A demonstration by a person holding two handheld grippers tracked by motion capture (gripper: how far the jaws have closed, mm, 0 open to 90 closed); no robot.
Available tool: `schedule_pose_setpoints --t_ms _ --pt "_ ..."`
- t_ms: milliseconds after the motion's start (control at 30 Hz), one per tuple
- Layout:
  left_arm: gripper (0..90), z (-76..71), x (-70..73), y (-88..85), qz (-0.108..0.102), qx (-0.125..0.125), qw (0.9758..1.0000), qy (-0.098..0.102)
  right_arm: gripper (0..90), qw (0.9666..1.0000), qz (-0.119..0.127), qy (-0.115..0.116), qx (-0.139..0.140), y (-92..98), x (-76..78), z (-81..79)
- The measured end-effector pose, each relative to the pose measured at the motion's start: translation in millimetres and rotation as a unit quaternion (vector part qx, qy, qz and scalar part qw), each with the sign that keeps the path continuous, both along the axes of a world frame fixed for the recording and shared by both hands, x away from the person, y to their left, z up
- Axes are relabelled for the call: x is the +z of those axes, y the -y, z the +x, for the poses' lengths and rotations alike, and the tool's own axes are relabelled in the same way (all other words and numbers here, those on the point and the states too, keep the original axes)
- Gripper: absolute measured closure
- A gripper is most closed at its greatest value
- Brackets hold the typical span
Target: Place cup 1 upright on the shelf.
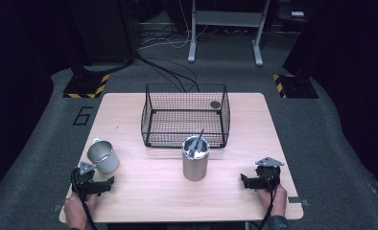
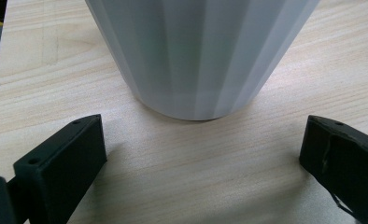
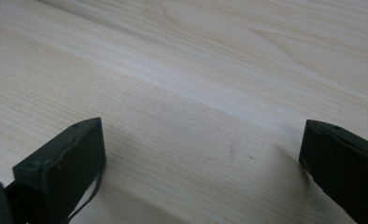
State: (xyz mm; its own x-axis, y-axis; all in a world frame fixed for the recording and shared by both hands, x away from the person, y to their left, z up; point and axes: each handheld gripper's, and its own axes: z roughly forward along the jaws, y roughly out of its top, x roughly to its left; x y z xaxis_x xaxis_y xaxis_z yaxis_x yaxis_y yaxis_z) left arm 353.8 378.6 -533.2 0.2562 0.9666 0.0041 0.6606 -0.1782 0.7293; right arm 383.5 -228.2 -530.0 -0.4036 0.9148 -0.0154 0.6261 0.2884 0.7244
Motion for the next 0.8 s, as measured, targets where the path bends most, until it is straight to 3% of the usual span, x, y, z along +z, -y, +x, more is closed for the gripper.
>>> schedule_pose_setpoints --t_ms 467,533,700,800 --pt "0.3 0.0 0.4 0.0 0.001 0.000 1.0000 -0.002 0.1 0.9999 -0.010 0.002 -0.004 -2.6 1.5 -0.7" --pt "0.3 0.1 0.3 0.1 0.001 0.001 1.0000 -0.002 0.2 1.0000 0.000 -0.009 0.000 -3.8 2.8 -2.0" --pt "0.3 0.1 0.3 0.1 0.001 0.001 1.0000 -0.002 0.1 0.9998 0.015 -0.010 0.007 -4.3 6.2 -5.1" --pt "0.3 -0.1 1.1 -0.4 0.000 -0.002 1.0000 -0.007 0.8 0.9994 0.031 -0.008 0.012 -11.2 16.4 -9.2"
